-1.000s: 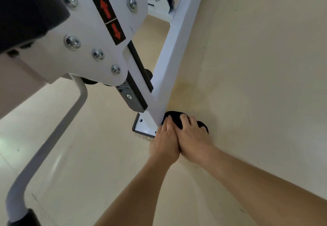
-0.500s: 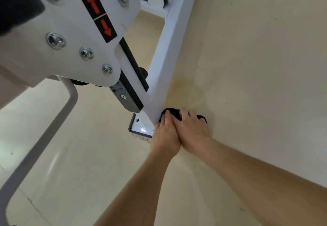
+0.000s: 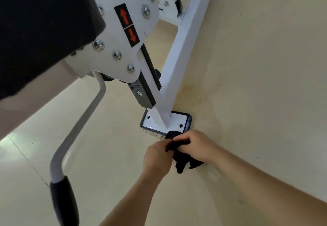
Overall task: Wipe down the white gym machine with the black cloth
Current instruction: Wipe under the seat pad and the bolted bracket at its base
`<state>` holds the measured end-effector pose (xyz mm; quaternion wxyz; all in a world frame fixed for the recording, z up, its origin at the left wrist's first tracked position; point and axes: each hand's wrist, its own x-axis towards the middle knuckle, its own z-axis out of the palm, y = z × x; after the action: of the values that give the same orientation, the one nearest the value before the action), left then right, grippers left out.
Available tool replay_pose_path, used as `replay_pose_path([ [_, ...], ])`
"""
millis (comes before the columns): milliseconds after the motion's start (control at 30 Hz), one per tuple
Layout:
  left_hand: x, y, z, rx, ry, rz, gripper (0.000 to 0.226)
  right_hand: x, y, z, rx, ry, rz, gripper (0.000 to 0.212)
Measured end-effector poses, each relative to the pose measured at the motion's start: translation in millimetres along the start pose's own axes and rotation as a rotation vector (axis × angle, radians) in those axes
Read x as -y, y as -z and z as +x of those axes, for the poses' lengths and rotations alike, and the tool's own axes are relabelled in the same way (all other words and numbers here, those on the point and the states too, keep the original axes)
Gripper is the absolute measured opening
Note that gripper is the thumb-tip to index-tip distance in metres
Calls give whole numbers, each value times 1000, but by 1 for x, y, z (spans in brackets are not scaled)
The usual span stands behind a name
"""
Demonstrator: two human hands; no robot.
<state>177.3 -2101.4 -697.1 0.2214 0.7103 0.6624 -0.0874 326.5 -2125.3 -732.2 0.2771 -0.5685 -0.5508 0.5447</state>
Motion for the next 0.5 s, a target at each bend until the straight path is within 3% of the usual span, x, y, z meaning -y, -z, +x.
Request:
replay_pose_path([
  [67, 4, -5, -18, 126, 72, -154, 20, -3, 1, -17, -75, 57, -221, 36],
  [167, 19, -10, -48, 262, 136, -294, 36, -7, 3, -35, -16, 137, -605, 29],
  [267, 36, -1, -65, 268, 155, -438, 32, -3, 16, -45, -101, 55, -666, 13],
  [333, 47, 11, -78, 259, 152, -495, 31, 5, 17, -50, -80, 2, -511, 12],
  [500, 57, 54, -110, 255, 178, -682, 24, 27, 23, -66, 103, -133, 145, 23],
])
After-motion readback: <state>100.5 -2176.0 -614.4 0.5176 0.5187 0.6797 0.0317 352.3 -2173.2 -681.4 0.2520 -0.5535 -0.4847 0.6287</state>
